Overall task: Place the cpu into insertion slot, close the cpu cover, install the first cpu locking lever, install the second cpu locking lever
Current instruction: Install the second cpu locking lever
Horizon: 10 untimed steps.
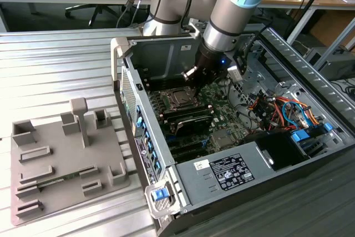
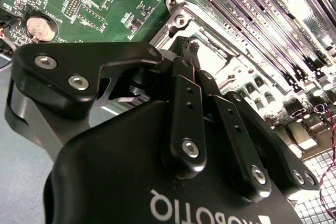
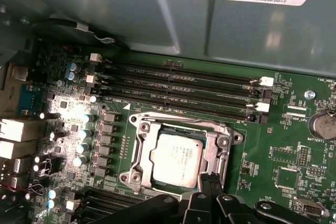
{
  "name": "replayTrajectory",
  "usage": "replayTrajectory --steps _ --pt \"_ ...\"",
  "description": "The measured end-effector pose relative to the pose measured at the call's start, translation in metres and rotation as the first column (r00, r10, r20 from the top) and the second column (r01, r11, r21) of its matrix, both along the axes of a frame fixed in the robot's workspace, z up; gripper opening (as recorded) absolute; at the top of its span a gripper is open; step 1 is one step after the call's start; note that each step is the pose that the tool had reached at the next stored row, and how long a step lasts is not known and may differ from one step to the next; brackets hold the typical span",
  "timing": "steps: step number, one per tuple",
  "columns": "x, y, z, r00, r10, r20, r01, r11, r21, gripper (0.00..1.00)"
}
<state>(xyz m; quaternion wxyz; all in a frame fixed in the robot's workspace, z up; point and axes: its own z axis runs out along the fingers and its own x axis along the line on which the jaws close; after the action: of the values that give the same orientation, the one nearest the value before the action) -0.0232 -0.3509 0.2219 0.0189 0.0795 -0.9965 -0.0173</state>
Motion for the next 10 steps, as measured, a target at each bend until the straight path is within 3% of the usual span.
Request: replayTrajectory --steps 6,10 --pt "0.0001 -0.0012 -0.0020 0.9997 -0.025 0.0000 0.025 0.9997 -0.0011 0.11" --pt "0.0001 -0.0058 -0.0026 0.9996 -0.027 0.0000 0.027 0.9996 -0.0023 0.11"
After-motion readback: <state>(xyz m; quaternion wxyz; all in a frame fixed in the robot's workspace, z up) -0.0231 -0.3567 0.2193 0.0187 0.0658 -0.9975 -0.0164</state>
